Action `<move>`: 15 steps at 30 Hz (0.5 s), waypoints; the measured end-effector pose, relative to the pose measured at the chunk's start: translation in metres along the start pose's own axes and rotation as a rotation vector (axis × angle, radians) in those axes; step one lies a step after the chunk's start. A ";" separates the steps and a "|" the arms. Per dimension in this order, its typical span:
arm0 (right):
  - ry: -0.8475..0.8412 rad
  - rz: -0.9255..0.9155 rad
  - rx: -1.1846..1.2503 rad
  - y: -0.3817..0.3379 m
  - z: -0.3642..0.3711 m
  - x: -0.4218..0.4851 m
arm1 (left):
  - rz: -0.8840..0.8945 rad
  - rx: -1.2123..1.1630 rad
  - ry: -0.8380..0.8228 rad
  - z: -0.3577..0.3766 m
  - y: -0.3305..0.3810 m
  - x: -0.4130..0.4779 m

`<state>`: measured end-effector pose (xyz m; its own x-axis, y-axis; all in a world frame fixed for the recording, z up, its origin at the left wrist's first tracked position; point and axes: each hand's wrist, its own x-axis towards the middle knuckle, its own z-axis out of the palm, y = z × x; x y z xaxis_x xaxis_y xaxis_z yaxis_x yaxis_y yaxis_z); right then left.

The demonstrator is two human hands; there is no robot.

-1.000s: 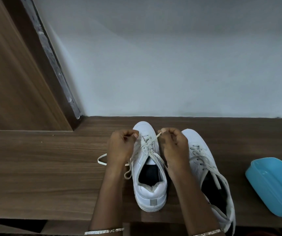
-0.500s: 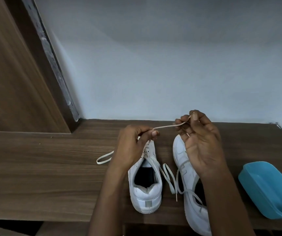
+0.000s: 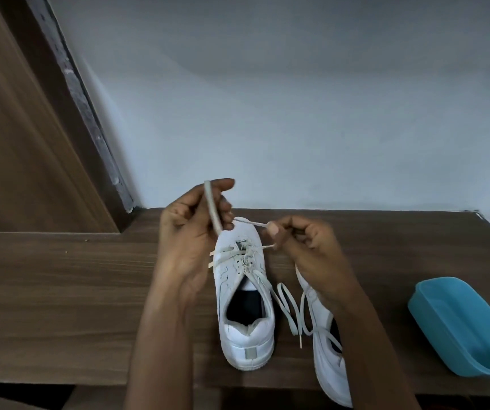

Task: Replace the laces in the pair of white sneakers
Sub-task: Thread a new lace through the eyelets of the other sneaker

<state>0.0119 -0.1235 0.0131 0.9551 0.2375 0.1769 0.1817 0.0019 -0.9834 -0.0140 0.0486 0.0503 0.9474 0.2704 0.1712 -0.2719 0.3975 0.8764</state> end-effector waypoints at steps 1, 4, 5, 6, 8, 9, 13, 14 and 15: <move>0.016 0.000 0.049 -0.003 -0.003 0.000 | -0.005 -0.029 0.022 -0.004 0.001 0.001; -0.003 0.020 -0.123 -0.003 -0.013 -0.001 | 0.011 -0.133 0.070 -0.014 0.006 0.005; 0.022 0.012 -0.242 0.003 -0.016 0.001 | 0.021 -0.176 0.090 -0.018 0.009 0.006; 0.078 -0.001 -0.348 0.008 -0.021 0.003 | 0.034 -0.218 0.112 -0.024 0.011 0.007; 0.205 -0.030 -0.469 0.022 -0.031 0.006 | 0.069 -0.293 0.158 -0.039 0.016 0.010; 0.260 -0.049 -0.522 0.026 -0.033 0.007 | 0.083 -0.322 0.188 -0.046 0.017 0.011; 0.452 -0.121 -0.647 0.039 -0.039 0.009 | 0.092 -0.350 0.317 -0.070 0.015 0.015; 0.495 -0.109 -0.654 0.040 -0.039 0.009 | 0.087 -0.338 0.343 -0.073 0.013 0.015; 0.524 -0.074 -0.650 0.041 -0.039 0.010 | 0.079 -0.311 0.368 -0.076 0.011 0.016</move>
<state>0.0376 -0.1591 -0.0244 0.8913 -0.2240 0.3943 0.1933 -0.5987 -0.7773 -0.0149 0.1239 0.0280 0.8143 0.5804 0.0121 -0.4315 0.5913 0.6813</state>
